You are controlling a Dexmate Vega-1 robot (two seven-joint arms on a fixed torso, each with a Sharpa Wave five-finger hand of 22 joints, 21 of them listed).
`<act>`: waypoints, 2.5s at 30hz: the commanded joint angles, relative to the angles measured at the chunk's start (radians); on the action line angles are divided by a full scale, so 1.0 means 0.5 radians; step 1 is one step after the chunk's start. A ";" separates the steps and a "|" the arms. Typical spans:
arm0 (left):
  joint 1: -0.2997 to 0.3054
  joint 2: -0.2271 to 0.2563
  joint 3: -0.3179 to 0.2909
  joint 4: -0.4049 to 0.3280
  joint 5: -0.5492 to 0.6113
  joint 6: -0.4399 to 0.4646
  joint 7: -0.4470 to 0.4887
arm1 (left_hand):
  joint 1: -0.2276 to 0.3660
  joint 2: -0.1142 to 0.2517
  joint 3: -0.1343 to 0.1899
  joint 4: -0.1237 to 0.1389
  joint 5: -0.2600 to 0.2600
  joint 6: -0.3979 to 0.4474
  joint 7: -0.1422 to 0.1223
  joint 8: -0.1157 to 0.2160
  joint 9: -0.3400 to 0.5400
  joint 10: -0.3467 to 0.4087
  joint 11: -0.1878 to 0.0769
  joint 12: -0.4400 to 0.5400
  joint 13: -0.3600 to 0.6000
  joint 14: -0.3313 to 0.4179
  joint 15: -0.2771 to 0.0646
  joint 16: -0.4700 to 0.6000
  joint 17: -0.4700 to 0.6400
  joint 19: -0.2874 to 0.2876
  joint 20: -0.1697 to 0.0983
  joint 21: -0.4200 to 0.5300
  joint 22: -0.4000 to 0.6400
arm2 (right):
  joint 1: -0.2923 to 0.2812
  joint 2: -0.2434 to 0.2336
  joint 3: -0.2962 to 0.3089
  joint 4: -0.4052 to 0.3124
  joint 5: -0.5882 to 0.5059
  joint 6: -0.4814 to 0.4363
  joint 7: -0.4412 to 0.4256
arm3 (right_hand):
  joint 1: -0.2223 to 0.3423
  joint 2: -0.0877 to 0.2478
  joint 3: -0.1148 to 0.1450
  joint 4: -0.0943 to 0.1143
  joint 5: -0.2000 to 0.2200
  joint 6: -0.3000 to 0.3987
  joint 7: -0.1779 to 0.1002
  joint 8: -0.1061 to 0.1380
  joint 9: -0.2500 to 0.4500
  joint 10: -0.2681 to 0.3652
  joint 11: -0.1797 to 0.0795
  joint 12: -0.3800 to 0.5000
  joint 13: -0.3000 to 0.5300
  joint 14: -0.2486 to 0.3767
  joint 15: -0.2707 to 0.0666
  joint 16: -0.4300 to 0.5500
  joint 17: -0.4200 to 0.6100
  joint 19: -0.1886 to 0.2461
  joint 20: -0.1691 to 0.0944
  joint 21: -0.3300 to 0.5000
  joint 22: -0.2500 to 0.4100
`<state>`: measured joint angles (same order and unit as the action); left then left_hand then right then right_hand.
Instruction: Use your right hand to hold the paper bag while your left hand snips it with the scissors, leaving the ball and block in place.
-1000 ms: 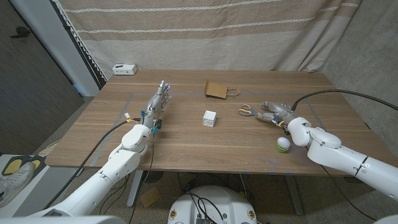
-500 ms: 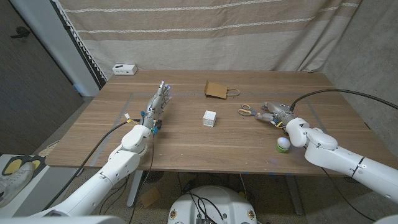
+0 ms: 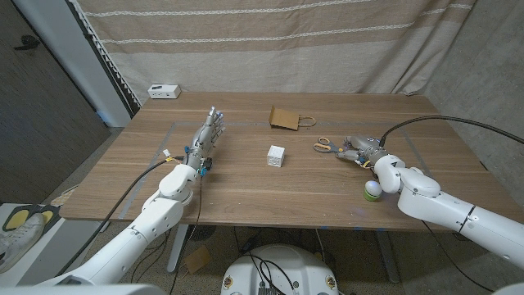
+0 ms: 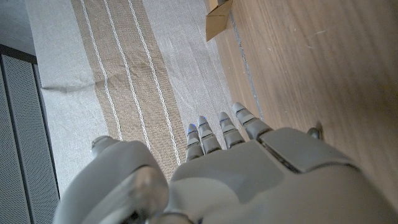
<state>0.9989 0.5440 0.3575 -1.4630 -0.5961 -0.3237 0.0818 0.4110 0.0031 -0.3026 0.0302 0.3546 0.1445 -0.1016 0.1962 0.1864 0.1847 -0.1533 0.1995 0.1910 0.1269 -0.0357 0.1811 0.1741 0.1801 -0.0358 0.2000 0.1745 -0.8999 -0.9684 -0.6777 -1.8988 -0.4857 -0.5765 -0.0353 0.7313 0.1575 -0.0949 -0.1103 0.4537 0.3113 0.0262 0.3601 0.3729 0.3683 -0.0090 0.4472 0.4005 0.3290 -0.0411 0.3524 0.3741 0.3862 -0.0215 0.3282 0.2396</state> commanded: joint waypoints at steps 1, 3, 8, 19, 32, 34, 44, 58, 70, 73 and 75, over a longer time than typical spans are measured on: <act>-0.014 -0.001 -0.001 0.016 -0.010 -0.002 -0.018 | 0.009 0.009 -0.005 0.013 0.008 0.019 -0.003 0.006 0.003 0.013 0.004 0.008 -0.001 0.007 -0.292 0.007 0.004 0.013 -0.181 -0.008 0.007 | 0.032 0.005 -0.043 0.005 -0.068 -0.043 0.050 | -0.026 -0.036 -0.010 0.017 -0.020 0.083 -0.043 0.070 0.056 -0.005 0.006 0.046 0.056 0.021 -0.170 0.038 0.052 0.017 0.002 0.026 0.021; -0.015 0.000 0.000 0.016 -0.009 0.001 -0.018 | 0.009 0.009 -0.005 0.013 0.008 0.024 0.004 0.008 0.003 0.014 0.005 0.009 -0.001 0.007 -0.291 0.007 0.004 0.013 -0.182 -0.008 0.007 | 0.037 0.009 -0.054 0.008 -0.092 -0.051 0.048 | -0.061 -0.050 -0.026 0.033 -0.028 0.154 -0.097 0.124 0.096 -0.010 0.015 0.081 0.100 0.028 -0.175 0.058 0.091 0.031 0.000 0.045 0.034; -0.017 -0.003 0.001 0.022 -0.011 -0.003 -0.022 | 0.010 0.009 -0.005 0.013 0.008 0.029 0.006 0.010 0.003 0.016 0.005 0.010 -0.001 0.006 -0.292 0.007 0.004 0.014 -0.182 -0.007 0.007 | 0.052 0.016 -0.066 0.017 -0.112 -0.055 0.073 | -0.082 -0.063 -0.039 0.038 -0.032 0.211 -0.079 0.172 0.141 0.044 0.005 0.145 0.149 0.059 -0.194 0.094 0.139 0.052 -0.013 0.071 0.048; -0.021 -0.005 -0.002 0.031 -0.014 -0.014 -0.029 | 0.009 0.009 -0.005 0.014 0.008 0.032 0.004 0.009 0.003 0.017 0.002 0.010 -0.001 0.006 -0.291 0.007 0.004 0.014 -0.182 -0.007 0.007 | 0.096 0.042 -0.106 0.056 -0.160 -0.047 0.133 | -0.044 -0.079 -0.035 0.007 -0.026 0.251 -0.088 0.259 0.244 0.175 -0.046 0.290 0.257 0.204 -0.259 0.216 0.257 0.164 -0.071 0.157 0.084; -0.019 -0.009 -0.008 0.049 -0.027 -0.027 -0.043 | 0.009 0.009 -0.005 0.014 0.008 0.032 0.005 0.008 0.003 0.017 0.002 0.009 -0.001 0.005 -0.293 0.006 0.004 0.013 -0.181 -0.008 0.007 | 0.084 0.059 -0.113 0.055 -0.171 -0.043 0.138 | 0.275 -0.079 0.058 -0.098 -0.006 0.320 -0.148 0.408 0.437 0.405 -0.177 0.532 0.424 0.565 -0.372 0.515 0.520 0.452 -0.160 0.406 0.199; -0.023 -0.010 -0.007 0.054 -0.028 -0.028 -0.047 | 0.009 0.009 -0.005 0.015 0.008 0.030 0.004 0.007 0.003 0.018 0.003 0.010 -0.001 0.007 -0.293 0.007 0.004 0.013 -0.181 -0.008 0.007 | 0.082 0.062 -0.114 0.053 -0.174 -0.045 0.138 | 0.322 -0.078 0.071 -0.104 -0.004 0.335 -0.149 0.431 0.462 0.421 -0.179 0.554 0.445 0.588 -0.377 0.536 0.548 0.461 -0.191 0.432 0.219; -0.024 -0.010 -0.010 0.073 -0.039 -0.026 -0.055 | 0.009 0.010 -0.005 0.016 0.008 0.030 0.003 0.006 0.003 0.017 0.003 0.009 -0.001 0.004 -0.292 0.006 0.004 0.013 -0.181 -0.008 0.007 | 0.126 0.096 -0.163 0.094 -0.202 -0.055 0.207 | 0.408 -0.057 0.102 -0.087 -0.003 0.342 -0.146 0.483 0.526 0.434 -0.174 0.575 0.460 0.623 -0.378 0.488 0.509 0.530 -0.281 0.505 0.241; -0.048 -0.026 0.001 0.106 -0.038 -0.026 -0.064 | 0.007 0.010 -0.006 0.017 0.008 0.030 0.004 0.005 0.003 0.016 0.003 0.009 -0.001 0.003 -0.292 0.006 0.004 0.017 -0.183 -0.006 0.007 | 0.129 0.115 -0.137 0.166 -0.128 0.044 0.159 | 0.773 -0.002 0.256 -0.087 -0.140 0.246 -0.118 0.744 0.855 0.817 -0.216 0.359 0.073 1.024 -0.398 0.331 0.246 0.606 -0.362 0.792 0.310; -0.050 -0.028 0.010 0.100 -0.028 -0.020 -0.057 | 0.005 0.010 -0.006 0.019 0.008 0.033 0.004 0.005 0.003 0.018 0.003 0.009 -0.001 0.006 -0.291 0.007 0.004 0.019 -0.185 -0.005 0.007 | 0.102 0.100 -0.106 0.183 -0.049 0.104 0.129 | 1.114 0.023 0.412 -0.109 -0.298 0.102 -0.119 0.891 1.077 1.067 -0.295 0.250 -0.122 1.146 -0.405 0.271 0.149 0.502 -0.356 1.023 0.402; -0.050 -0.027 0.012 0.098 -0.029 -0.021 -0.061 | 0.005 0.010 -0.006 0.019 0.007 0.034 0.004 0.006 0.003 0.020 0.002 0.010 -0.001 0.007 -0.290 0.007 0.004 0.019 -0.186 -0.006 0.007 | 0.087 0.093 -0.085 0.176 -0.020 0.116 0.112 | 1.183 0.022 0.434 -0.094 -0.347 0.029 -0.136 0.880 1.085 1.043 -0.303 0.278 -0.046 1.157 -0.405 0.281 0.179 0.456 -0.350 1.099 0.438; -0.048 -0.028 0.011 0.097 -0.030 -0.024 -0.062 | 0.005 0.010 -0.006 0.020 0.007 0.034 0.003 0.006 0.003 0.019 0.003 0.010 -0.001 0.006 -0.291 0.007 0.004 0.019 -0.185 -0.006 0.007 | 0.079 0.087 -0.077 0.170 -0.012 0.118 0.101 | 1.225 0.036 0.458 -0.067 -0.402 -0.002 -0.134 0.878 1.083 0.986 -0.307 0.314 0.060 1.145 -0.405 0.283 0.225 0.406 -0.345 1.198 0.482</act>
<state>0.9752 0.5315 0.3603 -1.4128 -0.6129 -0.3377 0.0510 0.4110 0.0031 -0.3056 0.0332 0.3546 0.1554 -0.1020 0.1962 0.1864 0.1848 -0.1533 0.1995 0.1910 0.1269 -0.0357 0.1811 0.1741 0.1801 -0.0358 0.2000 0.1745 -0.8407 -0.9156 -0.7353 -1.8154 -0.5292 -0.5360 0.0339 1.2696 0.1317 0.0830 -0.1128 0.2751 0.3258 -0.0397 0.7962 0.9146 0.8230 -0.0864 0.5820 0.3787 0.8934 -0.1198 0.4870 0.4951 0.6081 -0.0583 0.8807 0.4586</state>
